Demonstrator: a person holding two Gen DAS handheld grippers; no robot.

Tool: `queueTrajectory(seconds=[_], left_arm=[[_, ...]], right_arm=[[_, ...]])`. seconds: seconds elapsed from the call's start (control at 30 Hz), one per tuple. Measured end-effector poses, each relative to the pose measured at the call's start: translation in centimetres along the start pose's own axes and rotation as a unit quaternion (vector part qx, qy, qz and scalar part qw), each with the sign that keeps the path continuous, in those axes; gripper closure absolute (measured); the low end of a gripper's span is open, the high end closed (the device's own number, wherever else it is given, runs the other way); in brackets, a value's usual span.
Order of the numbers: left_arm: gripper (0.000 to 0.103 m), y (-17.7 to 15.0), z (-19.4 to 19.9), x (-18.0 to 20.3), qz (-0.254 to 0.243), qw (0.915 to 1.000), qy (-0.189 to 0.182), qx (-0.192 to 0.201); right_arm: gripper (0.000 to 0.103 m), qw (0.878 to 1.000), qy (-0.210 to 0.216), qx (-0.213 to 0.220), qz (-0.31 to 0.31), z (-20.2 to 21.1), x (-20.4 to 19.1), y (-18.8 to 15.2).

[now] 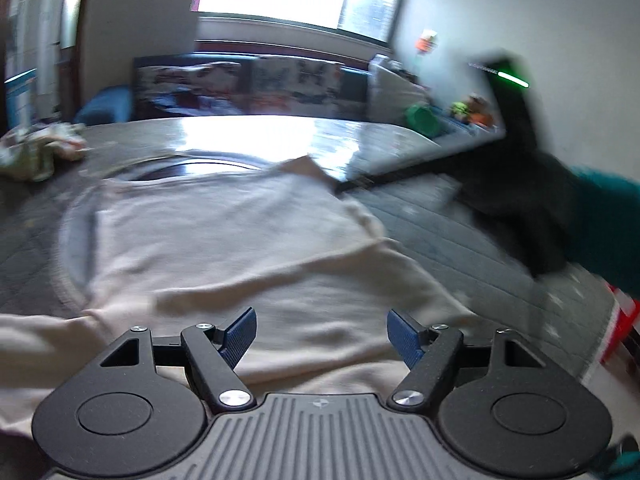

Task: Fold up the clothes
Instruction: 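Fold the sweatshirt side panel inward and press it flat with the right gripper, then grasp the patched sleeve cuff with the left gripper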

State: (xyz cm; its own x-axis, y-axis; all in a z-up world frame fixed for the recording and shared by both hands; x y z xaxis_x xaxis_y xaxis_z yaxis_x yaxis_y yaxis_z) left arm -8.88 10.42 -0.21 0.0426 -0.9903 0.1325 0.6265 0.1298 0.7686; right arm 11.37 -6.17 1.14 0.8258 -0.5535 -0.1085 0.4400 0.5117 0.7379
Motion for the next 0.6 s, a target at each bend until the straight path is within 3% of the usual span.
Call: queueTrajectory(seconds=[0.2, 0.27, 0.33, 0.53, 0.6], left_arm=[[0.028, 0.5, -0.1, -2.9, 0.042, 0.9985, 0.035, 0.008], [0.028, 0.3, -0.3, -3.4, 0.049, 0.9980, 0.040, 0.004], [0.028, 0.1, -0.5, -3.8, 0.055, 0.9975, 0.044, 0.000], [0.028, -0.7, -0.7, -4.6, 0.067, 0.9960, 0.060, -0.006], [0.028, -0.9, -0.1, -4.7, 0.069, 0.9958, 0.061, -0.002]], right_arm=[[0.067, 0.998, 0.048, 0.001, 0.029, 3.4, -4.7, -3.5], [0.066, 0.998, 0.050, 0.008, 0.041, 4.1, -5.6, -4.3], [0.058, 0.998, 0.049, 0.011, 0.041, 4.4, -5.9, -5.0], [0.057, 0.999, 0.036, 0.004, 0.040, 3.3, -6.0, -6.4], [0.052, 0.998, 0.034, 0.005, 0.046, 3.4, -6.1, -6.6]])
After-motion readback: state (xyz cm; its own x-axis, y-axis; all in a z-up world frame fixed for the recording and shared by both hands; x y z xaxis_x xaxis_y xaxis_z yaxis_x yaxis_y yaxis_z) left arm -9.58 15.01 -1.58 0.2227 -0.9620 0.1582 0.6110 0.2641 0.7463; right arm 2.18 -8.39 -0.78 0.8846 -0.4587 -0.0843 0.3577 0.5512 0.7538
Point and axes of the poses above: each gripper's, at about its wrist camera, not at the fingertips, and z roughly against the way its jaws point, x to its right, y to its top, the point moved 1 cm from there along -z, roughly the way its jaws point, and after that the axes turned 7 degrees about y, right-handed, at the moved point
